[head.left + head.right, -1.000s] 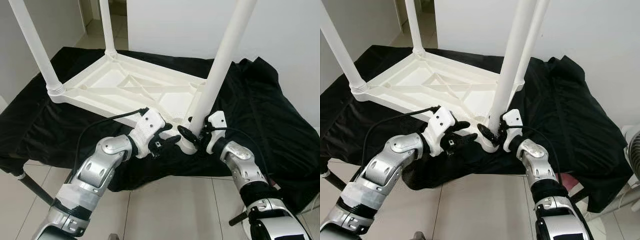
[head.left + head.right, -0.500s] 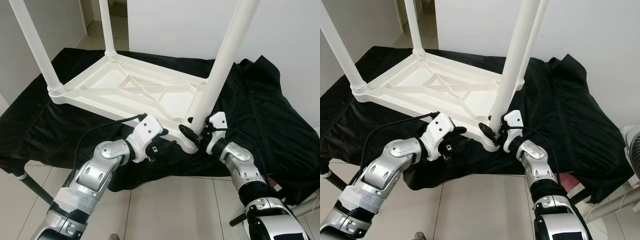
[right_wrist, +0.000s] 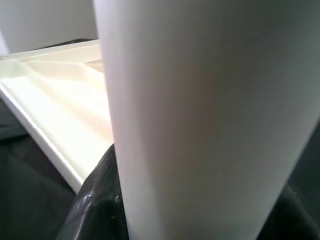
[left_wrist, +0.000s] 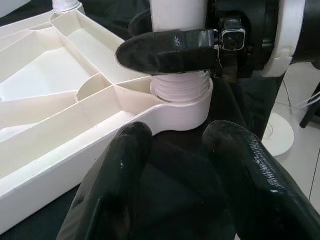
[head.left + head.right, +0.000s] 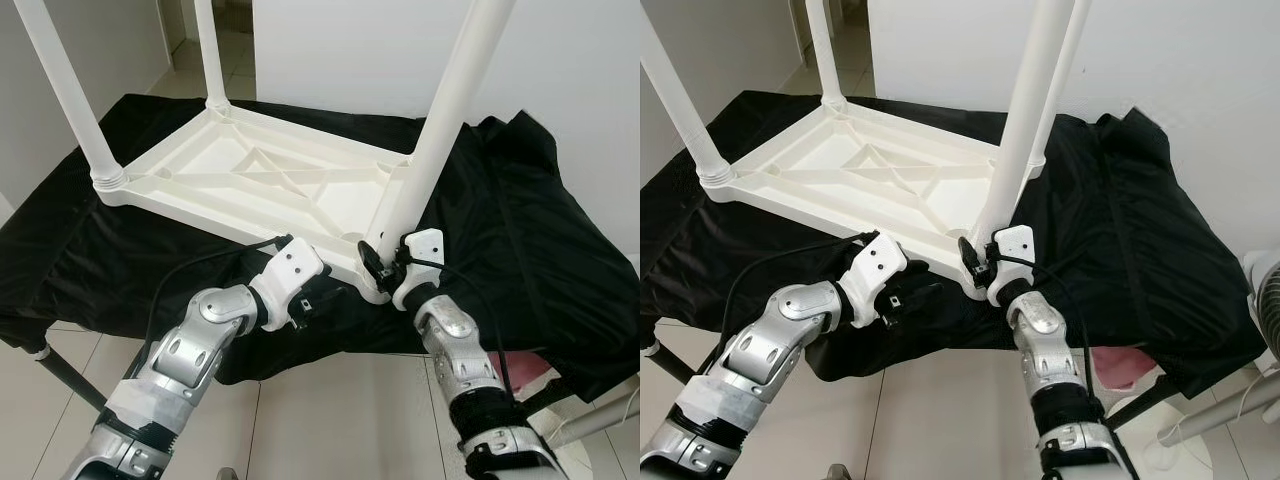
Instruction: Building children table
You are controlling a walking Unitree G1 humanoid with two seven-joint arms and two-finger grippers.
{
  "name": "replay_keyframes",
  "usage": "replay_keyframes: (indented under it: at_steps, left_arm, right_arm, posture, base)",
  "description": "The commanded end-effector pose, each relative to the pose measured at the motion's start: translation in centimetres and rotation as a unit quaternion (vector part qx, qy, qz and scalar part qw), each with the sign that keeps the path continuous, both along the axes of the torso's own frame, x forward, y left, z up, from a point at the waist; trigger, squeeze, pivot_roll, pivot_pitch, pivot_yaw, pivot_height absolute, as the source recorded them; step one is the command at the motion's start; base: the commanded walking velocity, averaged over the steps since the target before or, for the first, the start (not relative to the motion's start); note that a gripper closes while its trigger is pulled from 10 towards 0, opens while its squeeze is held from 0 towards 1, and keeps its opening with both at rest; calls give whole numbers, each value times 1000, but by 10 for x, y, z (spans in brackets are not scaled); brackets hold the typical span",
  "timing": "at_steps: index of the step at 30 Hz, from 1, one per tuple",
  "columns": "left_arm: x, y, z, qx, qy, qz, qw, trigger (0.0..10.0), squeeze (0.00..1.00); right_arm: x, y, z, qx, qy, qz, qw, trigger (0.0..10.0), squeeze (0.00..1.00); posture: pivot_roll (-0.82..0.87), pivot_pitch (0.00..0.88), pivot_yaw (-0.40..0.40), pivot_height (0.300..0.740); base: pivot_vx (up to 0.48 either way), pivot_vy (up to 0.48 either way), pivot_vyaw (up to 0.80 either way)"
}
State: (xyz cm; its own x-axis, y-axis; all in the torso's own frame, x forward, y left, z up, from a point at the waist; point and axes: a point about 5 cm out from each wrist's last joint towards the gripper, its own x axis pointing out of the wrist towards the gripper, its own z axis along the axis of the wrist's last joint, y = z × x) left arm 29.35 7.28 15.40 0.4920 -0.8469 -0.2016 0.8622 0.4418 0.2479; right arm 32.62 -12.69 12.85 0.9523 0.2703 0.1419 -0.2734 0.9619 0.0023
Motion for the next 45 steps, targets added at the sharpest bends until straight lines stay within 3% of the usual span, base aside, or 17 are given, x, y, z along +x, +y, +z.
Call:
replay_keyframes:
  at_steps: [1, 4, 6, 11, 17, 20, 24, 26, 37, 38, 45]
  left_arm:
    - [-1, 1, -1, 1, -2, 5, 1000, 10000, 0]
    - [-1, 0, -1, 1, -2, 5, 1000, 10000, 0]
    - [2, 3, 1, 1, -6, 17, 1000, 10000, 0]
    - [5, 7, 4, -1, -9, 29, 1000, 10000, 0]
    - [6, 14, 3, 13, -14, 49, 999, 10000, 0]
    - [6, 14, 8, -17, -11, 57, 998, 10000, 0]
    - [6, 14, 9, -25, -11, 64, 998, 10000, 0]
    - [6, 13, 9, -24, -11, 61, 998, 10000, 0]
    - [4, 11, 15, -34, -13, 54, 998, 10000, 0]
    - [4, 10, 14, -33, -13, 52, 998, 10000, 0]
    - [3, 12, 13, -29, -11, 51, 998, 10000, 0]
  right_arm:
    - [0, -2, 6, 3, -12, -23, 1000, 10000, 0]
    - [-3, -1, 6, 10, -12, -49, 999, 10000, 0]
    - [-14, 14, -2, 39, 5, -86, 996, 10000, 0]
    - [-21, 22, 3, 39, -8, -82, 996, 10000, 0]
    - [-28, 23, 8, 34, -13, -81, 996, 10000, 0]
    - [-28, 23, 10, 41, -12, -82, 996, 10000, 0]
    - [-28, 20, 14, 35, -24, -80, 996, 10000, 0]
    - [-28, 12, 16, 35, -32, -73, 996, 10000, 1000]
    - [-23, -11, 13, 23, -22, -27, 999, 10000, 1000]
    - [-22, -12, 13, 21, -21, -6, 1000, 10000, 0]
    - [-18, -15, 16, 8, -28, 81, 996, 10000, 0]
  posture:
    - [45, 0, -74, 740]
    - [45, 0, -74, 740]
    - [48, 0, -83, 740]
    - [46, 0, -84, 740]
    - [50, 0, -91, 740]
    - [46, 0, -91, 740]
    - [45, 0, -93, 740]
    - [44, 0, -98, 740]
    - [39, 0, -103, 740]
    - [40, 0, -102, 740]
    - [46, 0, -97, 740]
  base:
    - [0, 0, 0]
    - [0, 0, 0]
    - [0, 0, 0]
    - [0, 0, 0]
    - [0, 0, 0]
    - [0, 0, 0]
    - [0, 0, 0]
    - [0, 0, 0]
    - [0, 0, 0]
    - [0, 0, 0]
    - [0, 0, 0]
